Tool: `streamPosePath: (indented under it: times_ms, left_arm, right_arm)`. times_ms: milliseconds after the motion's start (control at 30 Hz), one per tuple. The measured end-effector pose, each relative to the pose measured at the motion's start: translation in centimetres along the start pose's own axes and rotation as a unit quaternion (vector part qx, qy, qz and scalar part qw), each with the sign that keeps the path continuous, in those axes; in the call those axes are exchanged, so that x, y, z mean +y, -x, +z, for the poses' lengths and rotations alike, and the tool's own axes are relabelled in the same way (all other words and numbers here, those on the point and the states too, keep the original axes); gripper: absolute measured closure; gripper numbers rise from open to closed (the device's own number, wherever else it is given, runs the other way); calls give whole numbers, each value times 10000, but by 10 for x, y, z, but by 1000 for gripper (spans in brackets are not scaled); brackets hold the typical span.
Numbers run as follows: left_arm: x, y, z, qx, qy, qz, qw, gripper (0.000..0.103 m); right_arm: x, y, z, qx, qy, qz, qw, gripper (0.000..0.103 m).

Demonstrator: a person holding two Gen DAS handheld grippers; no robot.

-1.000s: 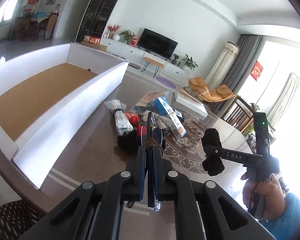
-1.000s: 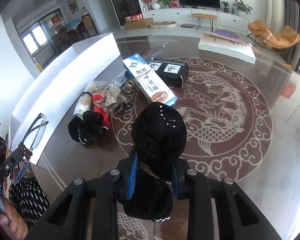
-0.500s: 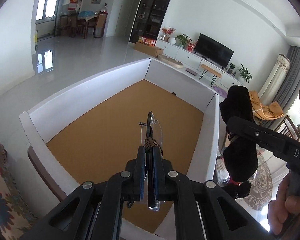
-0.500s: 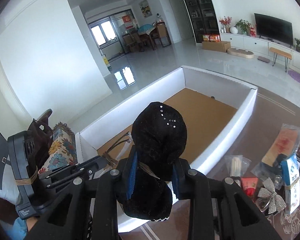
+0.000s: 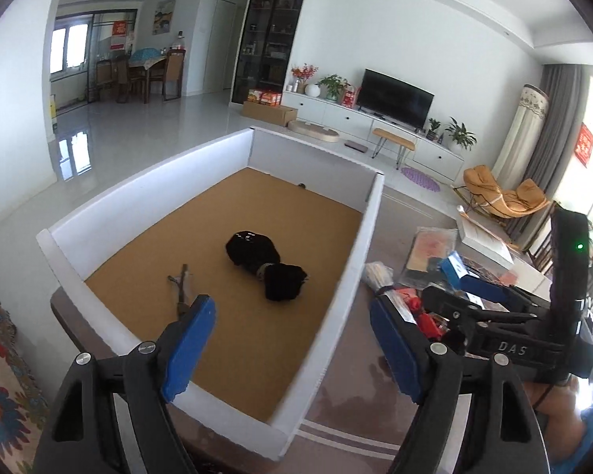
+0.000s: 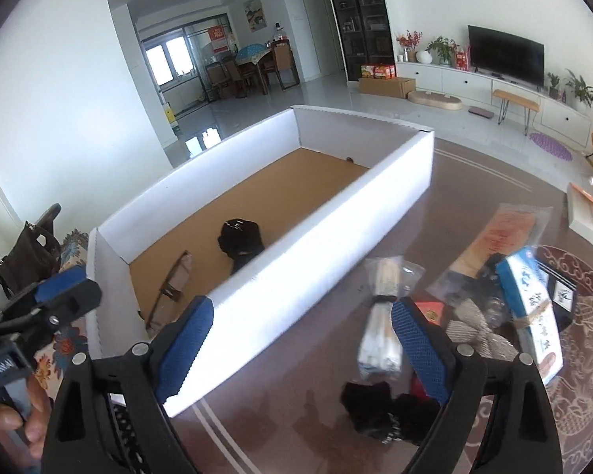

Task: Organize objects
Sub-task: 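Move both tools back over the table items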

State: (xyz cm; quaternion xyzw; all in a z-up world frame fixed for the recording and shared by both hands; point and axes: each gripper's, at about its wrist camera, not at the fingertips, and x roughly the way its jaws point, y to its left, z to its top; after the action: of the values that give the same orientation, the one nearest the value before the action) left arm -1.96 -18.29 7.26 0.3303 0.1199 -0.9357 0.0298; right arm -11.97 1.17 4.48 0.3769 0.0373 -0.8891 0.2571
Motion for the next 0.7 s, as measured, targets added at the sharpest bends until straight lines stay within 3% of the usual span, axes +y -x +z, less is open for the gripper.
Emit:
streamPosePath:
  times_ms: [67, 167, 300, 400, 467, 700]
  left_arm:
    - [-35, 4, -15, 109, -244, -435, 9987, 6]
    - [-85, -6, -42, 410, -609, -799, 9941, 0]
    - [-124, -57, -76, 1173, -907, -473, 9878, 0]
    - [-133, -92, -91, 1727, -863, -360, 9805, 0]
    - [-137, -98, -104, 1795, -958, -234, 9788, 0]
    - [-146, -116, -103, 1648, -1357, 79, 9769, 0]
  right_arm:
    - [-35, 16, -30, -4, -1, -486, 9988, 10]
    - [-80, 30, -77, 236, -53, -1106, 9936, 10]
    - [-123, 43, -130, 594, -155, -1575, 9856, 10]
    - [-133, 48, -151, 686, -215, -1776, 9815, 10]
    - [-139, 50, -157, 691, -306, -1789, 9810, 9]
    - [-157, 45, -155, 786, -970, -1699, 9775, 0]
